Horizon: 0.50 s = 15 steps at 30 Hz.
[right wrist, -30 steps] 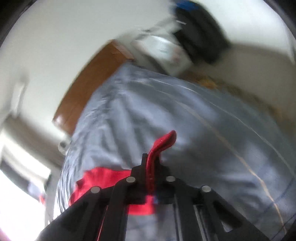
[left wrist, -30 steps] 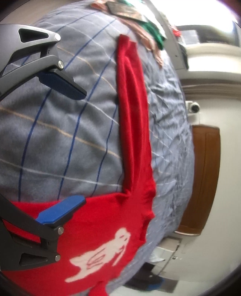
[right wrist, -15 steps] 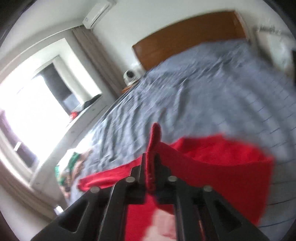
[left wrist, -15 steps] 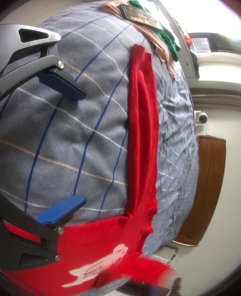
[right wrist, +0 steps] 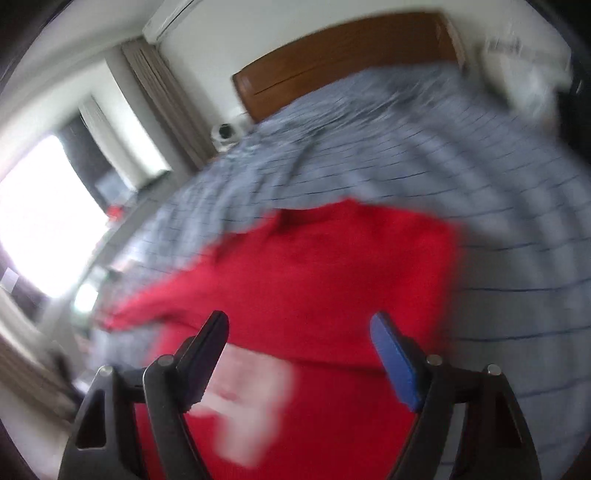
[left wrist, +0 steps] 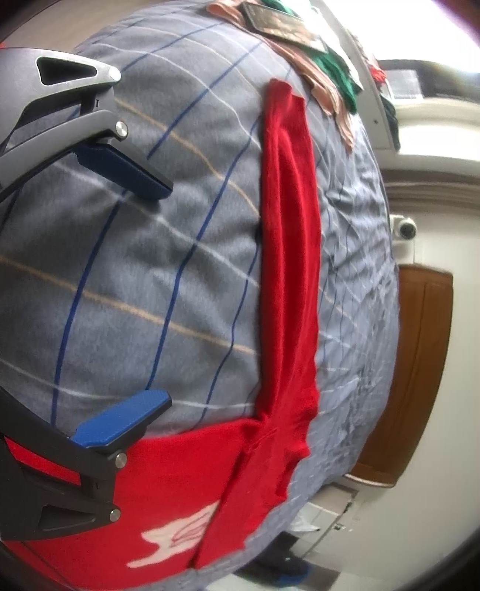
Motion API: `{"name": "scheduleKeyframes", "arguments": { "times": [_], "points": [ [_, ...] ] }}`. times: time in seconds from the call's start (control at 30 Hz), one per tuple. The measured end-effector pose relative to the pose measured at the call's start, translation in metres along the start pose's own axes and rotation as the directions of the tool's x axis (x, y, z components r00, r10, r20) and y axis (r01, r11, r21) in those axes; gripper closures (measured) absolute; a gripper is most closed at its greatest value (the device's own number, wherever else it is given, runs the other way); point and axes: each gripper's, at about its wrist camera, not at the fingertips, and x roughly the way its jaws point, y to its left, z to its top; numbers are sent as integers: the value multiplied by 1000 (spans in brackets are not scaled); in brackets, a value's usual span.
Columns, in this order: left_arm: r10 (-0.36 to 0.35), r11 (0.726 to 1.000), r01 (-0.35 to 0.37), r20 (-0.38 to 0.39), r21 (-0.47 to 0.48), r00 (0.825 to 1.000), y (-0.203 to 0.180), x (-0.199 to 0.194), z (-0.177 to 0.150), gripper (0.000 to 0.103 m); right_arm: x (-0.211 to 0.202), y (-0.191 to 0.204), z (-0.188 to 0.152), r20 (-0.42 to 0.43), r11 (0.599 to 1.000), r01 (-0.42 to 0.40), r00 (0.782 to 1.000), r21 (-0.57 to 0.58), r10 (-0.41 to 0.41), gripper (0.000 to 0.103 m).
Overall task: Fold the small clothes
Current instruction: 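Grasp the sleeve cuff with the right gripper and fold it across the body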
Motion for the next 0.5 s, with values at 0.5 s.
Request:
{"name": "scheduleKeyframes", "arguments": {
  "times": [0.5],
  "points": [
    [38, 994, -36, -15, 100, 999, -33, 12, -7, 0, -85, -131, -112, 229, 930, 140, 947, 340, -226, 18]
  ]
}}
